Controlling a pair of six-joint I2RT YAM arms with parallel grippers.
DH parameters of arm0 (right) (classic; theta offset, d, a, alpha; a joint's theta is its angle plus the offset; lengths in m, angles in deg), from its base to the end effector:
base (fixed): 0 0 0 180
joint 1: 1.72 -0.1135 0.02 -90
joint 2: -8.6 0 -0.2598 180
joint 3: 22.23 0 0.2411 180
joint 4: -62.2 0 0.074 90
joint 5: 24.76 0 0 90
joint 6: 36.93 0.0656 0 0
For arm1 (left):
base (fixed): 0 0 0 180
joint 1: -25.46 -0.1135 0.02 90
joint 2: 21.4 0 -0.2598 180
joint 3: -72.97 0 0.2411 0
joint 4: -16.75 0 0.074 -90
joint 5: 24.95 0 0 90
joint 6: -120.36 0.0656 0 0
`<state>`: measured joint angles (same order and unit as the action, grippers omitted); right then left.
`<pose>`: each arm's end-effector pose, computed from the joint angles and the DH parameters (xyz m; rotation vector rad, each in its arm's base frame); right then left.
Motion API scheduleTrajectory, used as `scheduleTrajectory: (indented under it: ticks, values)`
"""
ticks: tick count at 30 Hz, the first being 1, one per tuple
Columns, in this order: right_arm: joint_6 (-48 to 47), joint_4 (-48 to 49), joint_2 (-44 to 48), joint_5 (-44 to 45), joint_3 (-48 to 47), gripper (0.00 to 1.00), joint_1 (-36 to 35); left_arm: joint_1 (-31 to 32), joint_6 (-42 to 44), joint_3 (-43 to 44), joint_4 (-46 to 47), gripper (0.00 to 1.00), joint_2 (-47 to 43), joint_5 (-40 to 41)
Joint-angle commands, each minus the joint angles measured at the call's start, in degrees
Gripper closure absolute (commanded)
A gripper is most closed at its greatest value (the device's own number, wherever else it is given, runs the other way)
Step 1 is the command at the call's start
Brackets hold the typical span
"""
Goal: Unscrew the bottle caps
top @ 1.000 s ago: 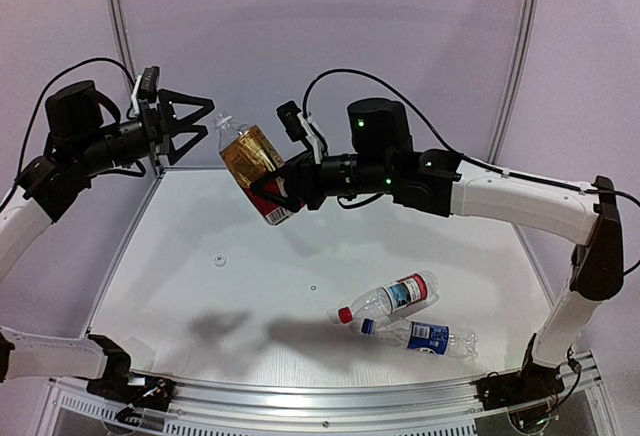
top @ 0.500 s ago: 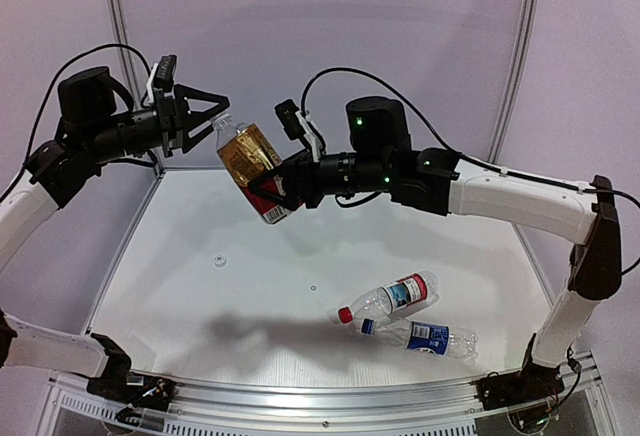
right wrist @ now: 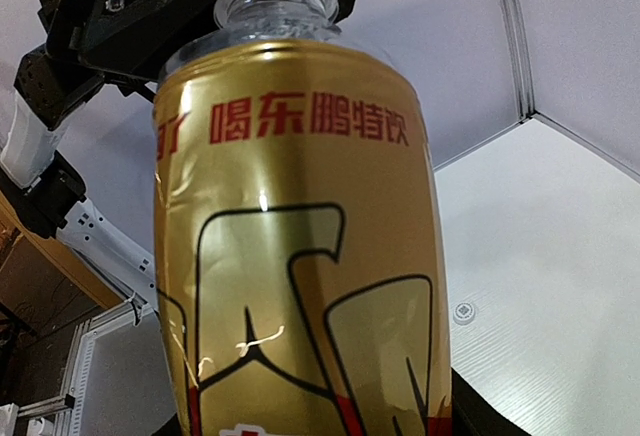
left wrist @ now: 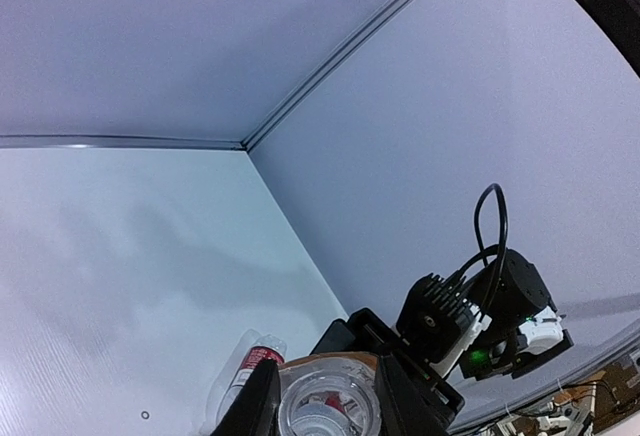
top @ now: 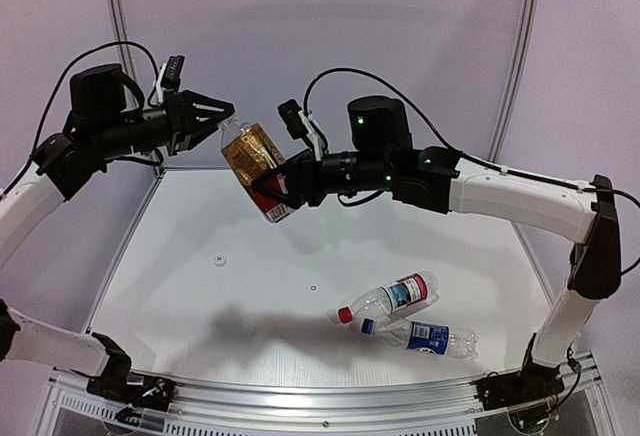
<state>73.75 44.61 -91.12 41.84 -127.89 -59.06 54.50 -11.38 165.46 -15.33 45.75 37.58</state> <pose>0.2129 0.3804 0.3674 -0.9194 1.7358 1.3051 0.2199 -0.1567 0.4406 0.1913 1.8497 -1.2974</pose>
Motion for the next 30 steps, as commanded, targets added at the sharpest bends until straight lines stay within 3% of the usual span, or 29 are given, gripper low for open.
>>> scheduleTrajectory:
  ticks: [1,2,4,8,16,22,30]
  values:
    - [-0.2,-0.7,-1.0,0.0,-1.5,0.65,0.0,1.2,1.8,1.5,-3.7,1.00,0.2,2.7]
    - [-0.2,-1.1,-0.9,0.5,-1.4,0.53,0.1,1.1,2.1,1.5,-4.0,1.00,0.0,3.6]
    - [-0.2,-1.3,-0.5,1.4,-0.9,0.39,0.1,0.8,2.4,1.5,-4.5,1.00,-0.5,4.9]
    - [-0.6,-1.3,0.7,3.1,0.5,0.02,0.1,-0.7,2.8,1.5,-5.1,1.00,-0.9,5.6]
    - [-1.0,-1.9,3.1,6.1,3.4,0.01,0.1,-4.5,6.0,1.3,-7.6,1.00,-1.4,7.5]
    - [-1.5,-5.8,5.6,11.9,6.0,0.01,0.2,-5.4,15.4,-2.3,-7.2,1.00,-2.8,20.0]
    - [-0.8,-12.0,11.3,26.2,13.6,0.01,0.1,-5.5,29.0,-10.2,2.9,0.99,-0.6,43.5]
